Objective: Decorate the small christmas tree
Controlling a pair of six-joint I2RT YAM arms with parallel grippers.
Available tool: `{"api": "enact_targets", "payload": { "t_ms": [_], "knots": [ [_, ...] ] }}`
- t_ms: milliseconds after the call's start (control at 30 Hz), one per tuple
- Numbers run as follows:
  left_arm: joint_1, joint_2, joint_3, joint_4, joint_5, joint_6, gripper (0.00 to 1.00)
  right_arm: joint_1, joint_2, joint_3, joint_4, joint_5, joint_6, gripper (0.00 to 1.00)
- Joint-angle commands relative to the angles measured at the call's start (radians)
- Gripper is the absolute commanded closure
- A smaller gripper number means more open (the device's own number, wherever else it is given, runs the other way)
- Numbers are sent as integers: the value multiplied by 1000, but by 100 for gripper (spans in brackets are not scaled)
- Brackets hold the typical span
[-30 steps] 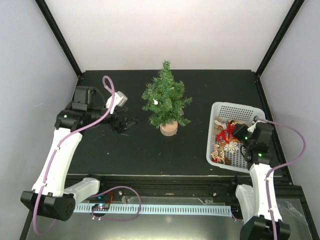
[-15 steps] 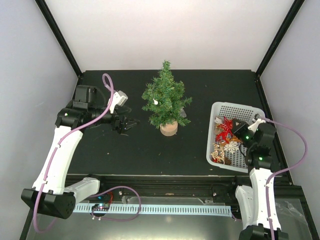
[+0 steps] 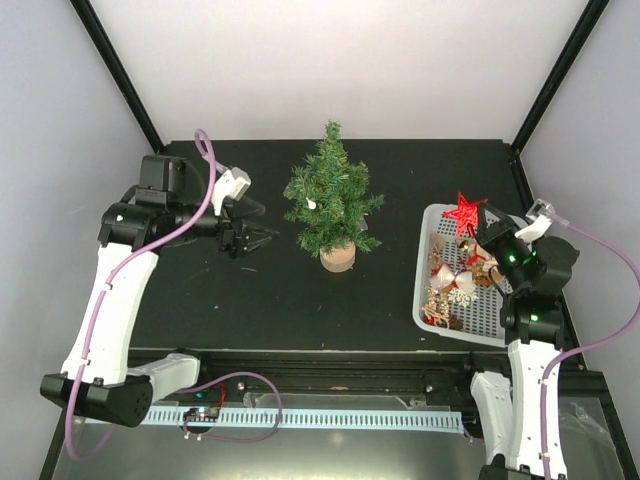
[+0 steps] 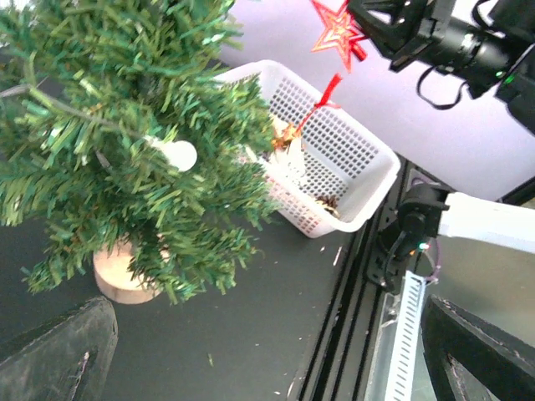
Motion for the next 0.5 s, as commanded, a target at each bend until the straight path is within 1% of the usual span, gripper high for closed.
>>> {"api": "enact_targets", "payload": {
  "t_ms": [0,133,233,300,333,467],
  "knots": [
    [-3,41,131,-124,99,57,1,16,-4,19,39,-53,49,99],
    [-35,131,301,-302,170,165,1,16,-7,-1,88,-76,84,99],
    [-93,206,393,-384,192,204,1,16,-13,-45,172,-103,143,99],
    [-166,238,445,-412,160,214,2,17,-12,-71,249,-134,201,99],
    [-230,255,471,-418,133,214,3,18,-12,-78,274,-144,218,99],
    [-406,302,557,-410,60,207,7,18,-11,-70,321,-178,258,99]
  ]
}}
